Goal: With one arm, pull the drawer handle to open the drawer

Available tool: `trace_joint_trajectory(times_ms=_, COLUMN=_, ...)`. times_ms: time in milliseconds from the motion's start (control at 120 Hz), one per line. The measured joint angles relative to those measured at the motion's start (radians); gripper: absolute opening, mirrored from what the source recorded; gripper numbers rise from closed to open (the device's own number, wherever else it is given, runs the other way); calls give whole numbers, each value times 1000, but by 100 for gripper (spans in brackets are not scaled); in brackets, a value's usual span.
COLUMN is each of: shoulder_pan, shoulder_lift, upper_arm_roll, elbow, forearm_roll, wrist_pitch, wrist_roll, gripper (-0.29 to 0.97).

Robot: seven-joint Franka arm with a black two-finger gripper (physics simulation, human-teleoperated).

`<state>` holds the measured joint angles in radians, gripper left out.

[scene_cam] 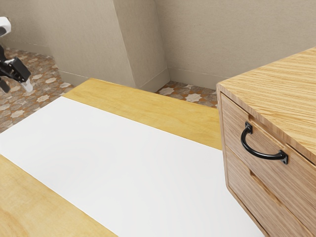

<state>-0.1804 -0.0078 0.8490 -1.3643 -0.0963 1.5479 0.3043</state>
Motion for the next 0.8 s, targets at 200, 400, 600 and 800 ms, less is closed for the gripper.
trace_joint_trajectory(times_ms=200, shoulder_pan=206, shoulder_lift=1, upper_arm_roll=0, elbow=8, forearm_roll=-4, wrist_pitch=-2, wrist_roll=30, gripper=66)
trace_joint_trajectory(times_ms=400, shoulder_pan=266, shoulder_lift=-24, upper_arm_roll=-176, elbow=273, forearm_roll=73, wrist_pitch=-114, wrist_roll=46, gripper=66)
trace_joint_trajectory(times_ms=600, shoulder_pan=-342, shoulder_lift=48, upper_arm_roll=-242, elbow=255, forearm_roll=88, wrist_pitch=-167, wrist_roll=58, gripper=66)
trace_joint_trajectory(times_ms=800, shoulder_pan=-376, shoulder_lift=-47, upper_arm_roll=-365, elbow=107, forearm_roll=68, wrist_pitch=-243, wrist_roll=67, gripper=65)
